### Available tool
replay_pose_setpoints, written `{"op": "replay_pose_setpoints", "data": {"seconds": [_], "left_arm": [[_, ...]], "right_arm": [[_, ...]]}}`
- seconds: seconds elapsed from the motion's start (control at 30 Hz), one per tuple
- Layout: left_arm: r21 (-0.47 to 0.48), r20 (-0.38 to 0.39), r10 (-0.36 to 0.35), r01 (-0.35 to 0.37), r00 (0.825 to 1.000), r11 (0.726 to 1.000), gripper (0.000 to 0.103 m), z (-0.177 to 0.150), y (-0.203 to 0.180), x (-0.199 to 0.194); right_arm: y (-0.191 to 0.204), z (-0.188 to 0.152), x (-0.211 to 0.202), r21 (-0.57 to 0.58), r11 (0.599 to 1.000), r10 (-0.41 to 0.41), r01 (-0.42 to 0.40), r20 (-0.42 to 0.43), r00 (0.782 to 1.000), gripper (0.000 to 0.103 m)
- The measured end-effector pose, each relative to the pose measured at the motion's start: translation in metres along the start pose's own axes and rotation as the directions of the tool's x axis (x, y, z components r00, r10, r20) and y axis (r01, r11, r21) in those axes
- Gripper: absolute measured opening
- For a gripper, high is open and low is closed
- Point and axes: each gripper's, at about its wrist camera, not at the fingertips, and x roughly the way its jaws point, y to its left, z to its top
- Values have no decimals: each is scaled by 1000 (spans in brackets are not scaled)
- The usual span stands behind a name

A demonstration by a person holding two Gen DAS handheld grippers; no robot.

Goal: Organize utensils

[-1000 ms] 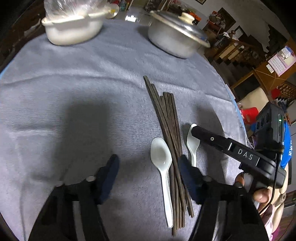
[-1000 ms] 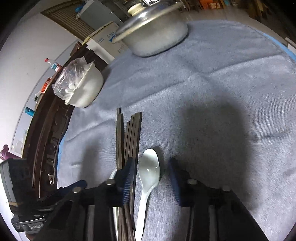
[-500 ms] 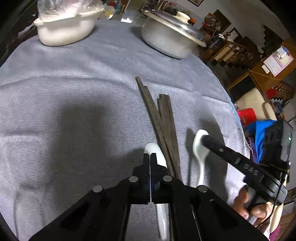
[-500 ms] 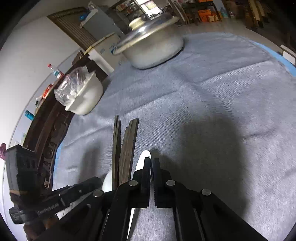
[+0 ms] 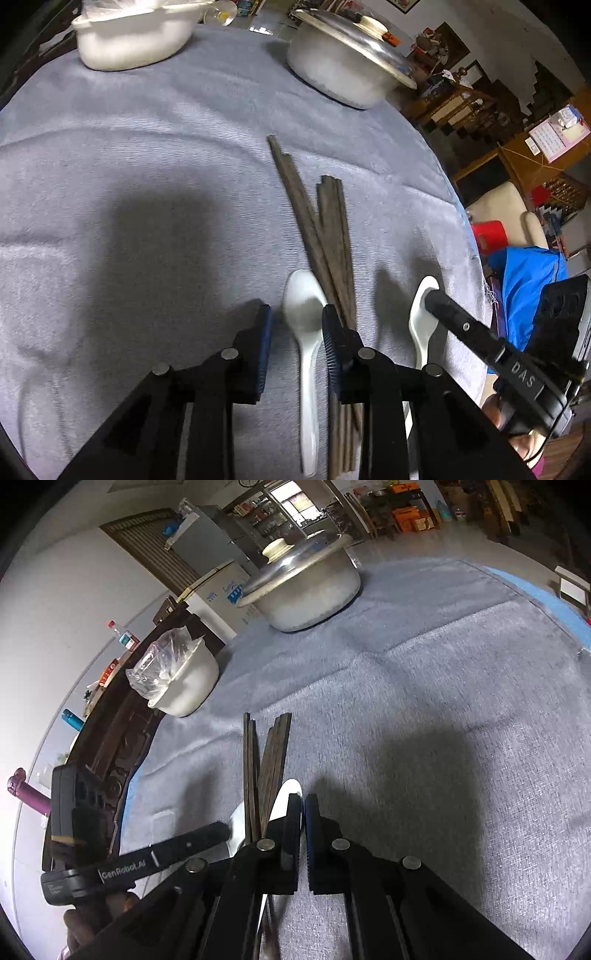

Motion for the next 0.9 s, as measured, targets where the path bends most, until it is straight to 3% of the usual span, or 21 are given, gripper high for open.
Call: {"op": "replay_pose_setpoints", "data": {"seconds": [0.23, 0.43, 0.5, 0.53, 0.63, 0.73, 0.9], "left_arm": [[14, 13, -39, 39, 999, 999, 31, 2, -16, 4], [94, 12, -9, 7, 1000, 996, 38, 2, -38, 15], [79, 9, -24, 23, 1000, 997, 35, 0, -33, 20], [79, 20, -21, 19, 1000, 997, 24, -1, -32, 21], [58, 14, -55, 54, 998, 997, 17, -1, -26, 25], [64, 32, -58, 56, 998, 996, 0, -2, -25, 20], [67, 52, -49, 46, 997, 997, 0, -6, -18, 6]], "right_arm": [[-10, -1, -5, 12, 1000, 6, -6, 4, 1000, 3], [-25, -6, -4, 59, 998, 7, -7, -4, 1000, 3], [-27, -6, -6, 61, 998, 9, -9, -5, 1000, 3], [-28, -7, -8, 61, 998, 9, -9, -3, 1000, 3], [-30, -6, -13, 67, 998, 7, -8, 5, 1000, 3], [-30, -6, -17, 70, 998, 3, -4, 9, 1000, 3], [-21, -8, -27, 50, 999, -1, 0, 29, 1000, 3]]}}
